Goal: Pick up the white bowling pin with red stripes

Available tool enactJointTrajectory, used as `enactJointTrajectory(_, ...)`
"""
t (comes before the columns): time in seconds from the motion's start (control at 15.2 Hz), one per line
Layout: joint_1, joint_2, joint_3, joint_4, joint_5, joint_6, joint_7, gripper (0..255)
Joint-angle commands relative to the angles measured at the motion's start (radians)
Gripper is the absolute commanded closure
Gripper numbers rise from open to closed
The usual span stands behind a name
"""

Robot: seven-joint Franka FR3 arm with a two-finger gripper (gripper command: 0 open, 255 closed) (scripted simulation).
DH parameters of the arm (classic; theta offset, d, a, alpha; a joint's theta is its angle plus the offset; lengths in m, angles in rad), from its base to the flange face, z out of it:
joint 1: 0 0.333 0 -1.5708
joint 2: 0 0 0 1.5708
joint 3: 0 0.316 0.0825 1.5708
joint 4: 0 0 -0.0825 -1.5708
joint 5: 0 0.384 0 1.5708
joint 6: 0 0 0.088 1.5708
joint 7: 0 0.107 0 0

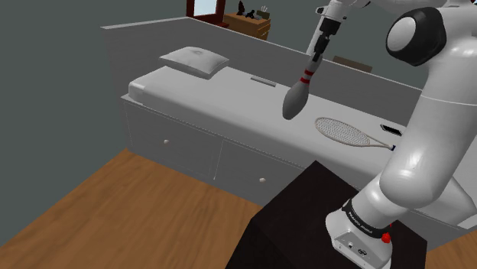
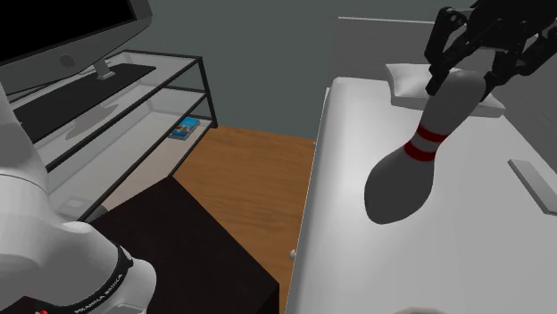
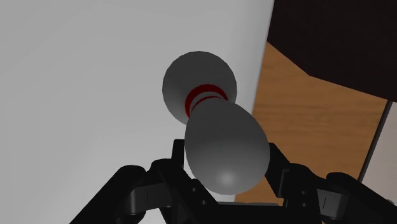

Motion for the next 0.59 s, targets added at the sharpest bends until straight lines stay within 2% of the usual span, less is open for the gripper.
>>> enactJointTrajectory(0.0, -0.008, 0.009, 0.0, 0.046, 0.005, -0.035, 0.001, 255)
enactJointTrajectory(0.4, -0.037, 0.045, -0.001, 0.18, 0.025, -0.136, 0.003, 255)
enactJointTrajectory(0.53, -0.038, 0.046, -0.001, 0.183, 0.026, -0.139, 0.003, 255)
